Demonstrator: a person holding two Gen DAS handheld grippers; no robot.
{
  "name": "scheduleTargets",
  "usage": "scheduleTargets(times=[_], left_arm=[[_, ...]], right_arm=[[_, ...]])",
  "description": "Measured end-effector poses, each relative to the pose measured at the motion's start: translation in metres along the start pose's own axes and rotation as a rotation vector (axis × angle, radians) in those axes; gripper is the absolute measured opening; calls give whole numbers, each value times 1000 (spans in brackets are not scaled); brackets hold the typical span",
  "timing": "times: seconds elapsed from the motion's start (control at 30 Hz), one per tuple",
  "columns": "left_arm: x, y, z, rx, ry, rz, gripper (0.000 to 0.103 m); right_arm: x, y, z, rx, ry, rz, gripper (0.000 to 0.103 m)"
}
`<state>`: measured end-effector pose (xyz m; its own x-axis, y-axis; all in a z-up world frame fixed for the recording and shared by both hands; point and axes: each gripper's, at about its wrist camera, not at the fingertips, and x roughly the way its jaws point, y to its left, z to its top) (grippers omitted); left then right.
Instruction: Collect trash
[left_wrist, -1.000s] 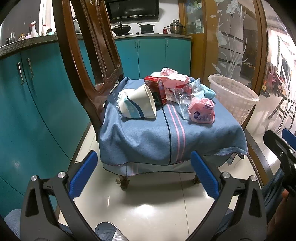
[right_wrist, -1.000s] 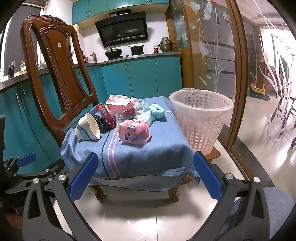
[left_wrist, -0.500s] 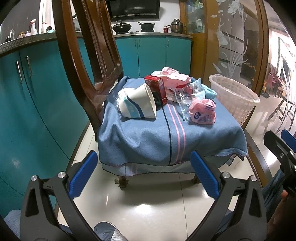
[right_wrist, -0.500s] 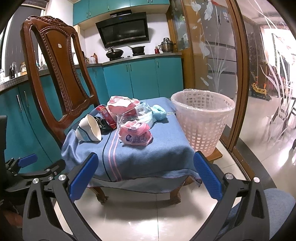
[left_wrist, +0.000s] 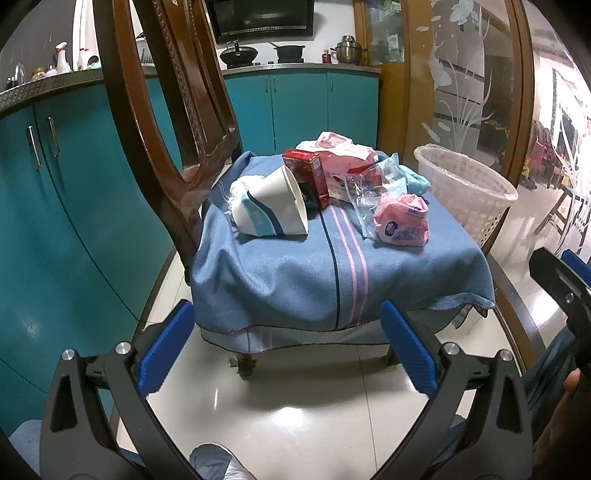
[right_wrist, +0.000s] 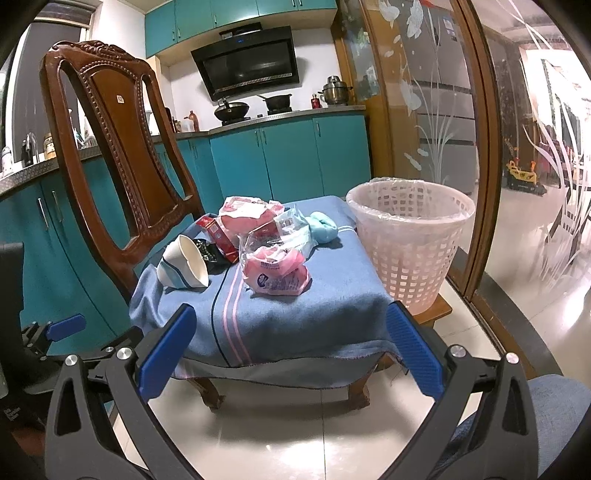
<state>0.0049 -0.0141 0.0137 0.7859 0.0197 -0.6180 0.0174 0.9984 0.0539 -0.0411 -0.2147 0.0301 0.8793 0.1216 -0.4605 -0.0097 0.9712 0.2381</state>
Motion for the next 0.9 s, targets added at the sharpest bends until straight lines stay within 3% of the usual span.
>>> scheduleTargets(times=[0.43, 0.6, 0.8, 0.9], left_arm=[[-3, 3, 1, -12, -12, 10, 100], [-10, 1, 0, 4, -93, 28, 100], [-5, -1, -5, 51, -116, 3, 100], [-5, 0, -7, 49, -132, 29, 100]], right_arm=[[0, -2, 0, 7, 2, 2, 100], [-1, 1, 0, 0, -7, 2, 100], [-6, 3, -2, -9, -72, -17, 100], [-9, 1, -4, -3, -125, -11, 100]])
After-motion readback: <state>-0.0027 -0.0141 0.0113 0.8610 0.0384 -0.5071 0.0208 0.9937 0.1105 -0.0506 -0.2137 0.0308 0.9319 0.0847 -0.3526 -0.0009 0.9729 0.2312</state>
